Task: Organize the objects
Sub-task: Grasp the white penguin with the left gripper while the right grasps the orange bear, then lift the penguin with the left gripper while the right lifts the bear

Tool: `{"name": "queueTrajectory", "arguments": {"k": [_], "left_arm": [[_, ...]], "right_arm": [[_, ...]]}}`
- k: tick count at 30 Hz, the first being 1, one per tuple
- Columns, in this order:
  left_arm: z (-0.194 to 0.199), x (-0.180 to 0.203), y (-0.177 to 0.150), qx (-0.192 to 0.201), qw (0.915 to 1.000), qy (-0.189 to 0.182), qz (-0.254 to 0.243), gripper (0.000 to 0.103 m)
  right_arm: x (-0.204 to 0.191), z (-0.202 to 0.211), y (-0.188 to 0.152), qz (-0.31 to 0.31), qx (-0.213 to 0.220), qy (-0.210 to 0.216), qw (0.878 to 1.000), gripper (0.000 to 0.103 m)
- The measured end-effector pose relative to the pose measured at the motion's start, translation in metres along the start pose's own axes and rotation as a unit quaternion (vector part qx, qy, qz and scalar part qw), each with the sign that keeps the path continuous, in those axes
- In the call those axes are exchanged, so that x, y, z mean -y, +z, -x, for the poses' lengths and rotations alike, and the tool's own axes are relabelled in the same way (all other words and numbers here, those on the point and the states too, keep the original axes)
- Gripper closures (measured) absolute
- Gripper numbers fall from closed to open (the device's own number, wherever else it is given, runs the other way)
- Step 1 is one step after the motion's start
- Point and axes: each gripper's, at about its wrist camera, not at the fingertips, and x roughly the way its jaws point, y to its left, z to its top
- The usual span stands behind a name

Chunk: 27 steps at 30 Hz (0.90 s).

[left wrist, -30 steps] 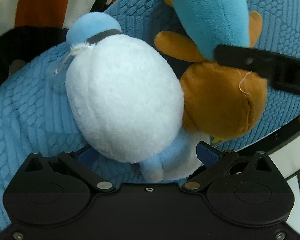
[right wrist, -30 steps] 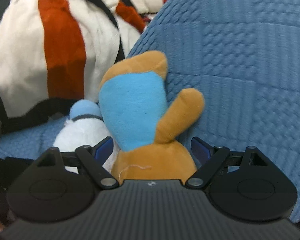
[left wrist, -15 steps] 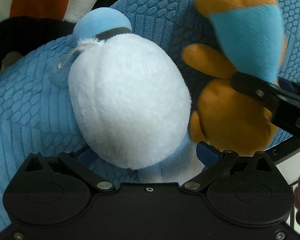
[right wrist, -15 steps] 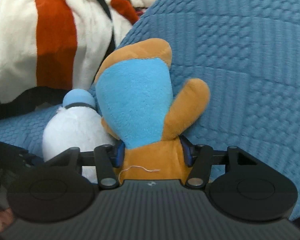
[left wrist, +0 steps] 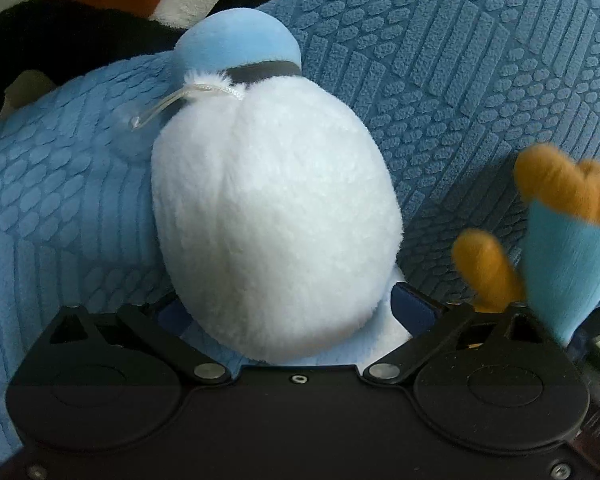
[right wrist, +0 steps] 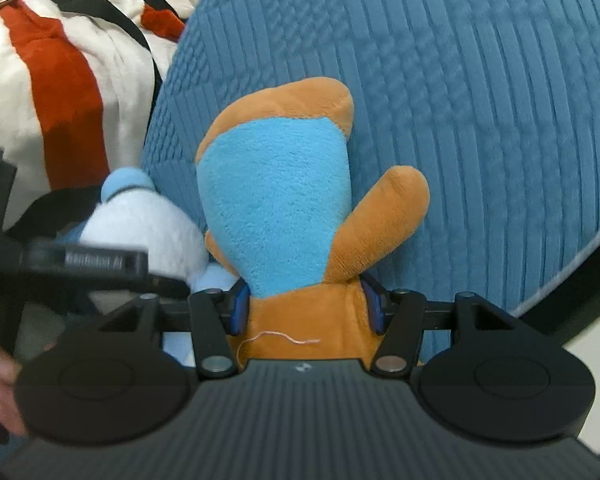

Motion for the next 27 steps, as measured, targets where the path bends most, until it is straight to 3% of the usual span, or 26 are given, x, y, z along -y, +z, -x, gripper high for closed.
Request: {"name": "queueTrajectory", "arguments": {"k": [2, 8, 14, 18, 19, 23, 25, 26, 27], "left_arm": [[0.0, 0.003, 0.001, -0.007, 0.9999, 0.014, -0.007, 0.022], [0.011, 0.019, -0.006, -0.005, 0.9982, 0.031, -0.05, 0.033], [0.032, 0.028, -0.013, 0.003, 0.9975, 0.023, -0.067, 0.042], [0.051, 0.023, -0.014, 0.017, 0.9954, 0.026, -0.091, 0.063], [0.054, 0.022, 0.0, 0.022, 0.995, 0.026, -0.094, 0.064], [0.06, 0.024, -0.008, 0.038, 0.9951, 0.052, -0.075, 0.061], [0.056, 0.016, -0.009, 0.03, 0.9975, 0.045, -0.046, 0.043], [0.033, 0.021, -0.004, 0.024, 0.9985, 0.041, -0.029, 0.027], [0.029, 0.021, -0.006, 0.02, 0.999, 0.035, -0.02, 0.024]], "right_arm": [[0.0, -0.002, -0.012, -0.008, -0.011, 0.0, 1.0, 0.045], [0.002, -0.017, -0.039, -0.053, -0.036, 0.01, 0.998, 0.045], [0.003, -0.005, -0.046, -0.068, -0.026, 0.004, 0.997, 0.045], [0.002, 0.009, -0.05, -0.079, -0.025, 0.014, 0.996, 0.045], [0.002, 0.013, -0.051, -0.078, -0.025, 0.014, 0.997, 0.045], [0.0, 0.03, -0.056, -0.063, -0.025, 0.014, 0.998, 0.045], [0.001, 0.034, -0.058, -0.061, -0.026, 0.014, 0.998, 0.045], [0.002, 0.035, -0.059, -0.061, -0.026, 0.013, 0.998, 0.045], [0.002, 0.033, -0.058, -0.061, -0.026, 0.012, 0.998, 0.045]]}}
